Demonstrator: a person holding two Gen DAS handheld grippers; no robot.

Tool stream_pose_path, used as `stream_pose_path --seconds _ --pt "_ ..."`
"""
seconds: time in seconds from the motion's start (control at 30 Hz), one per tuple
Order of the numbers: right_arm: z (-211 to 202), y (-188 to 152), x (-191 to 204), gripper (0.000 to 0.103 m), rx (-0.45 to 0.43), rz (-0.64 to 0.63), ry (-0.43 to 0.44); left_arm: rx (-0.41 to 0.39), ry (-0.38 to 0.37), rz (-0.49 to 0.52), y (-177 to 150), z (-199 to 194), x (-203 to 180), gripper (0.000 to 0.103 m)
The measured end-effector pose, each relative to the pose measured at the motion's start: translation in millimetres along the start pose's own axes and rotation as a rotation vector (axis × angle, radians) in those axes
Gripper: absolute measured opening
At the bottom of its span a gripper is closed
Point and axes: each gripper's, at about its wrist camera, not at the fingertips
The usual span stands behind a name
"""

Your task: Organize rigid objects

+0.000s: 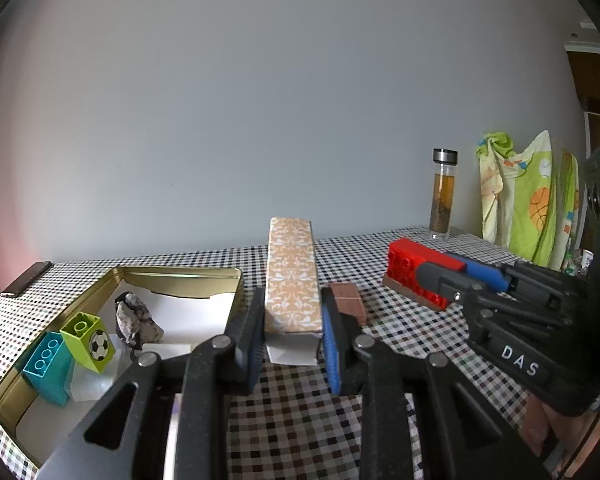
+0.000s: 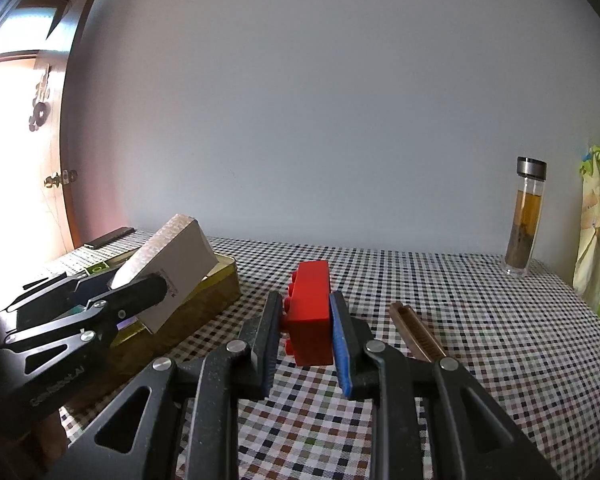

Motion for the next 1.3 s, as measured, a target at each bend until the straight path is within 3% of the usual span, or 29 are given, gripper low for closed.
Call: stream_pose_path --seconds 0.77,0.93,0.97,1.03,1.07,1.23,1.3 --pt "-7 3 7 0.026 -0.031 -0.003 0.027 -0.013 0.002 -0.01 -1 -16 0 0.024" --pt "-2 -1 -1 0.026 0.043 0.037 0.083 -0.014 0.0 -0.013 -1 -18 1 0.024" --pt "0 -3 -4 0.028 0.08 0.052 0.104 -0.013 0.0 -0.013 -1 -19 1 0.024" --pt "6 -12 -8 0.048 0.207 0.079 0.114 -0.012 0.007 -0.014 -2 -22 3 0.024" --pt "4 -15 -9 0.051 0.239 0.092 0.104 -0.017 0.012 -0.016 -2 -26 4 0.024" --pt "-21 -25 4 0.072 0.285 0.054 0.073 -0.029 0.012 -0.006 -3 -41 4 0.024" --pt "-23 -29 9 0.072 0.317 0.053 0.086 -0.027 0.012 -0.01 -3 -43 5 0.024"
Point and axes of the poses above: each gripper's, at about its wrist camera, not at the fingertips, and z roughly the way its jaws point, x to its left, y to its top, and after that the axes turned 13 degrees about -x, right-handed
